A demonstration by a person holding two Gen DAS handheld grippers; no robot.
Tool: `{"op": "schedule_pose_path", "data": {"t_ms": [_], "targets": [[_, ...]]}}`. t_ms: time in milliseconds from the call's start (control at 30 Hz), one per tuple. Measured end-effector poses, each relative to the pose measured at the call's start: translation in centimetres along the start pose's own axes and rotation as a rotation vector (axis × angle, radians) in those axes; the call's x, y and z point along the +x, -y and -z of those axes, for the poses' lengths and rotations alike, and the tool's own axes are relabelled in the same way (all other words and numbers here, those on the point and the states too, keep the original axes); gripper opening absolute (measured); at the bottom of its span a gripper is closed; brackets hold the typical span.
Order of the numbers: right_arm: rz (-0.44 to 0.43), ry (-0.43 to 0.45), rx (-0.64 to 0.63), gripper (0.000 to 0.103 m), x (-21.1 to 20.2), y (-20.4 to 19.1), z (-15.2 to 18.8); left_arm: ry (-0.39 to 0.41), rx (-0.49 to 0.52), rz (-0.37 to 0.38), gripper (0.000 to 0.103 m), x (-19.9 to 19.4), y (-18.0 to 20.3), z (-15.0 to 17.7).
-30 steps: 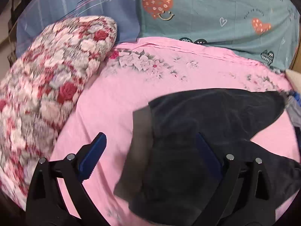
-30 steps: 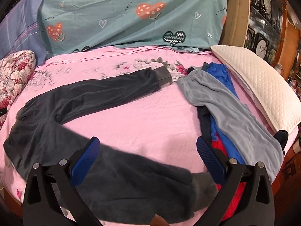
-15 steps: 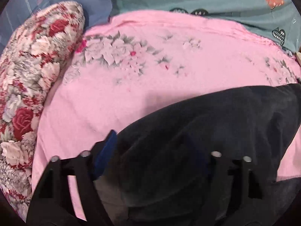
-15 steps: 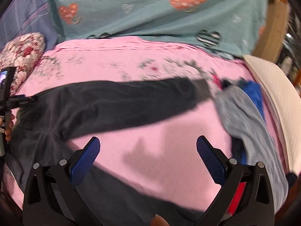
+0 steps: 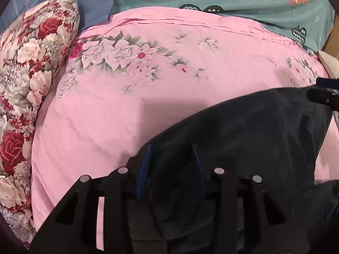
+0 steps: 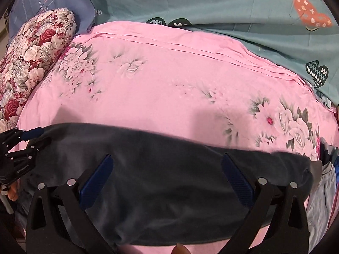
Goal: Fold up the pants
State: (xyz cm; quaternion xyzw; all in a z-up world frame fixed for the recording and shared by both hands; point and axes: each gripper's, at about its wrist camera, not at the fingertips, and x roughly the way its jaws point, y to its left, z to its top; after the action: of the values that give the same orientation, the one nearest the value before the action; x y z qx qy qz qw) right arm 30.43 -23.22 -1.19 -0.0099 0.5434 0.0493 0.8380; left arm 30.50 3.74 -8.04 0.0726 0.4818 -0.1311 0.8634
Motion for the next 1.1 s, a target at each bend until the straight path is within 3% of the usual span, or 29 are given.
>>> {"op": "schedule_pose_path", "data": {"t_ms": [67,100,133,200,300,333,400,500,567,600,633,733,800,900,1000,1100], "targets": [[0.005,0.002,-0.005,0.102,0.4,-0.4,-0.4,0.002,-0.002,0.006,0.042,-0.2,0.0,-0.2],[0.001,0.003,-0.010,0.102,0.6,-0.5,-0.4,0.018,0.010,-0.019,0.055,-0.6,0.2,-0.3],[0.005,0.000,-0.017,0.102,0.7,-0.5,-0.3,0.041,0.018,-0.054,0.079,-0.9,0.3,-0.3],[0.021,-0.002,-0.032,0.102,1.1,-0.5,-0.1,0.090,0.011,-0.126,0.095,-1.4,0.2,-0.6],[0.072,0.000,-0.020,0.102,1.3,1.1,0.7,0.026,0.007,-0.091,0.092,0.0,0.0,-0.2],[0.082,-0.006,-0.004,0.102,1.3,2.0,1.1,0.005,0.041,-0.109,0.083,0.7,0.6,0.3],[0.134,-0.018,0.038,0.102,1.4,4.7,2.4,0.005,0.071,-0.130,0.077,1.5,1.5,1.1],[0.193,-0.048,0.128,0.102,2.0,9.6,4.8,0.006,0.040,-0.134,0.079,1.9,0.9,1.0],[0.242,-0.094,0.208,0.102,3.2,13.1,6.1,0.001,0.014,-0.143,0.087,2.3,0.3,0.9],[0.216,-0.120,0.267,0.102,4.0,15.5,6.9,0.001,0.010,-0.145,0.089,2.4,0.1,0.9],[0.153,-0.104,0.314,0.102,4.1,17.1,7.5,0.001,0.012,-0.146,0.089,2.3,0.1,0.9],[0.195,-0.075,0.284,0.098,2.5,18.1,7.1,0.031,0.036,-0.163,0.080,0.9,0.8,0.4],[0.227,0.001,0.249,0.098,-0.2,18.8,6.2,0.065,0.051,-0.178,0.077,-1.0,1.3,0.1],[0.321,0.048,0.301,0.099,-3.2,22.1,5.7,0.139,0.083,-0.123,0.082,-4.7,3.4,0.1],[0.367,-0.029,0.344,0.100,-2.2,25.8,6.3,0.176,0.185,-0.094,0.095,-6.2,7.7,0.9],[0.365,-0.138,0.351,0.102,1.3,27.8,7.4,0.108,0.189,-0.080,0.095,-3.5,9.3,1.4]]}}
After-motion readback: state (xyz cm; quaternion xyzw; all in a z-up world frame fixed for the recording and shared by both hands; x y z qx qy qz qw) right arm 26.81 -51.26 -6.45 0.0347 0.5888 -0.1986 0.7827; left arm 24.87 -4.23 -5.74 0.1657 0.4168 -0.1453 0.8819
